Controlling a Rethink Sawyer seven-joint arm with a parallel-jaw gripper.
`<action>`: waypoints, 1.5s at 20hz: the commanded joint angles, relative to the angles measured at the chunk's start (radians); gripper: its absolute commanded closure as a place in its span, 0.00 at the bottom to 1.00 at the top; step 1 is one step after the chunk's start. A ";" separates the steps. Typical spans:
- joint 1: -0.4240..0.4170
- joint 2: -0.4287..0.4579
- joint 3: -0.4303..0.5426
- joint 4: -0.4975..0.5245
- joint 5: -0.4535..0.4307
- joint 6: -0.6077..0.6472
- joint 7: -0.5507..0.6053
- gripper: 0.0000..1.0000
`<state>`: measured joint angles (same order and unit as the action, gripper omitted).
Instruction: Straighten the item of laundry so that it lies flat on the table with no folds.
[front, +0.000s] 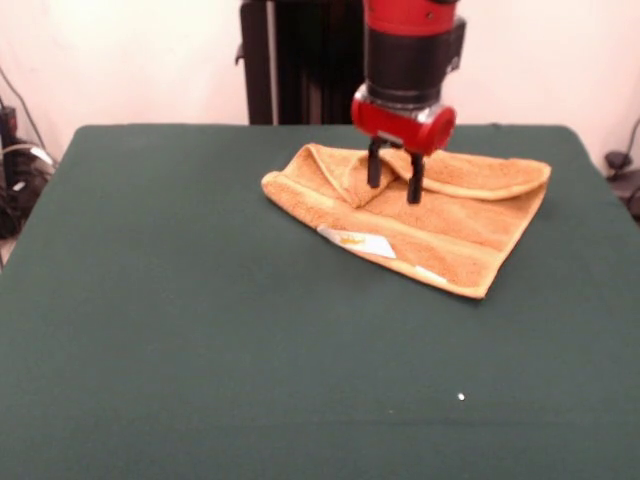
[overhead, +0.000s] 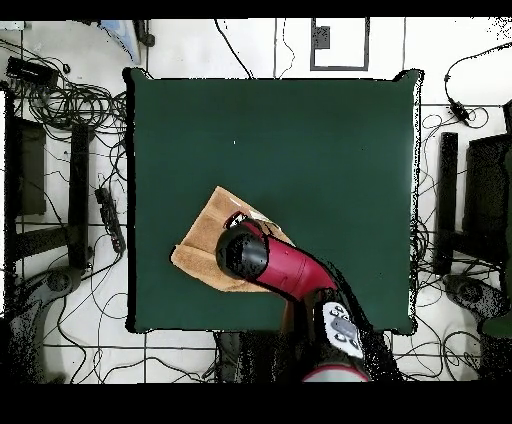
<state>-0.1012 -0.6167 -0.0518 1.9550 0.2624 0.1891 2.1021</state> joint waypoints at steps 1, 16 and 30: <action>0.047 -0.107 0.014 0.076 0.009 0.223 0.151 0.00; -0.004 -0.035 0.042 0.143 -0.024 0.085 0.122 0.00; -0.084 0.044 0.088 0.167 -0.079 -0.043 0.105 0.00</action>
<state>-0.1611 -0.6599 -0.0661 2.0628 0.2158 0.2325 2.1021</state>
